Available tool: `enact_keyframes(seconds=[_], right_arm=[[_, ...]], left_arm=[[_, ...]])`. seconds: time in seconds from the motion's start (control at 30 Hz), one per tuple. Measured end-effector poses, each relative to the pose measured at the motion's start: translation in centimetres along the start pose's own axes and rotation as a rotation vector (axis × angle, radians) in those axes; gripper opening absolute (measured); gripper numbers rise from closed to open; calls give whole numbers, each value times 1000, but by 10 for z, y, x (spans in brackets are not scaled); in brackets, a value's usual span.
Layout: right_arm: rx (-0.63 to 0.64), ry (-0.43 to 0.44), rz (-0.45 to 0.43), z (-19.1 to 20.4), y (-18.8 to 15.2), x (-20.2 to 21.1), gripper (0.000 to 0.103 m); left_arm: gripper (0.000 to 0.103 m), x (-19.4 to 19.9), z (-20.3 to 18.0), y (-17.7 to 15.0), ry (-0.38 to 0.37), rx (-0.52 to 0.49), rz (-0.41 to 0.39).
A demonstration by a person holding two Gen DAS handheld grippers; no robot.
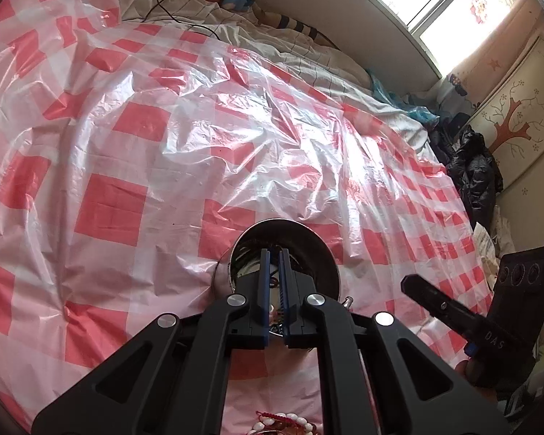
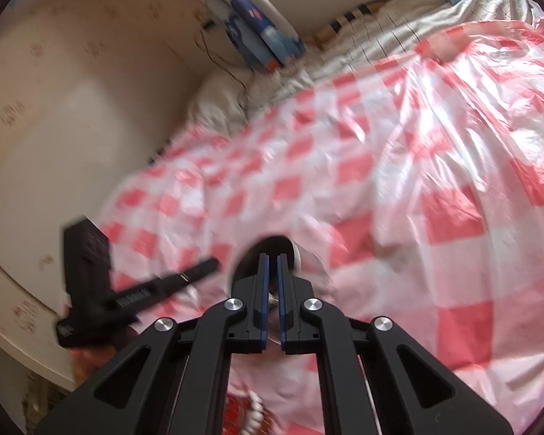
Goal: Organize jewelry
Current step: 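Move the left gripper over the tin and release the black bracelet inside, then move the right gripper over the tin and release the silver bangle inside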
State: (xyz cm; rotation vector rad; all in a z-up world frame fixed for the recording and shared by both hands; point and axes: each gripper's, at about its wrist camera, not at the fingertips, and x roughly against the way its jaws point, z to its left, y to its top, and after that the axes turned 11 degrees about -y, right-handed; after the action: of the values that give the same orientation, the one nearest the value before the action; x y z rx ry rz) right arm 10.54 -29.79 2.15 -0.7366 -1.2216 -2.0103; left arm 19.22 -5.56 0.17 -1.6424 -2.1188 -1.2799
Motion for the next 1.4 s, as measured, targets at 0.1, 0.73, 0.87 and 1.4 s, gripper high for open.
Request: enact_keyframes(seconds=[0.1,0.73,0.87,1.4], right_arm=[[24,-56,86,-2,-11,-15,36],[284,-137,26,40,-29,-21,5],[257,-113,-20,47,-15,-9,5],[253,-226,116,62,11,-60,27]], left_arm=[[5,1,4,0,-4,22,-2],[15,22,15,-1,-21,69,-21],[19,26,16,0,-15,73,-32],[35,39,14,-1,12,52,-39]])
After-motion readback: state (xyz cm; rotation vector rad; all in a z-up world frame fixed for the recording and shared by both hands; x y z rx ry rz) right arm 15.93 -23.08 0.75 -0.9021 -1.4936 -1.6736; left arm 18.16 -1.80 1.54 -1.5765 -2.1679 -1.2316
